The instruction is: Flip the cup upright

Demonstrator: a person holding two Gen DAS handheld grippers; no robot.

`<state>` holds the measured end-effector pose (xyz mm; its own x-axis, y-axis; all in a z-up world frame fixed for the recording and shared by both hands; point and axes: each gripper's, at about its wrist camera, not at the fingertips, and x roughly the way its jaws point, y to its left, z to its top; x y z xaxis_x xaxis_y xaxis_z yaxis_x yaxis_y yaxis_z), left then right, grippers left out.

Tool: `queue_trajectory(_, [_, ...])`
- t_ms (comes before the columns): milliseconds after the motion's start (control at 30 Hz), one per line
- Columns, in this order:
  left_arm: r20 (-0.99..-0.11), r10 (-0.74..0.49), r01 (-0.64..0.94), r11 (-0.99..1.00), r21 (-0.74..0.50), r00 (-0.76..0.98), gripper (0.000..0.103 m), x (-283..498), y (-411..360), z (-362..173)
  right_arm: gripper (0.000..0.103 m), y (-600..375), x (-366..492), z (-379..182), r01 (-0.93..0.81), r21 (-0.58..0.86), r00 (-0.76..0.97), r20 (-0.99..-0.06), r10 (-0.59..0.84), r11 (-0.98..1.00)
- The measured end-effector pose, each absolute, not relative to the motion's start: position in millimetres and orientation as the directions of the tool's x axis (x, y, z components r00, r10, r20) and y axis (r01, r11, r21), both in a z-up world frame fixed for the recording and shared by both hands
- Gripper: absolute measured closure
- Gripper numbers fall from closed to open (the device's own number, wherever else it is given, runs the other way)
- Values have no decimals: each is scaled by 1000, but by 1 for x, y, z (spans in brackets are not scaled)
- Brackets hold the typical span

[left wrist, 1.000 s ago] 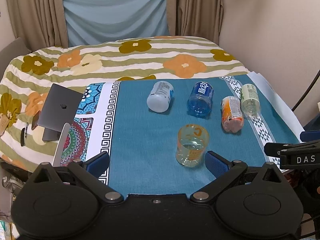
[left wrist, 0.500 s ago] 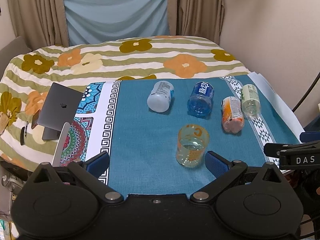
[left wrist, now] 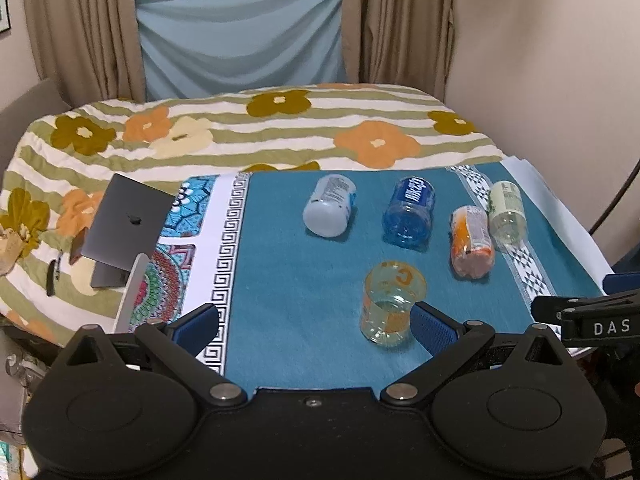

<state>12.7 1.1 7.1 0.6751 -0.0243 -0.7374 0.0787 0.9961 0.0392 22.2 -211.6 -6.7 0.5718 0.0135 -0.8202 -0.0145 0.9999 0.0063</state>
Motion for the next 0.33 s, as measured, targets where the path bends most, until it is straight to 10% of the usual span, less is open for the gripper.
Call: queue_trajectory(333, [-720, -13, 66, 997, 44, 693, 0, 11, 5, 8, 0, -209, 23, -6, -9, 7, 573, -819, 11, 1000])
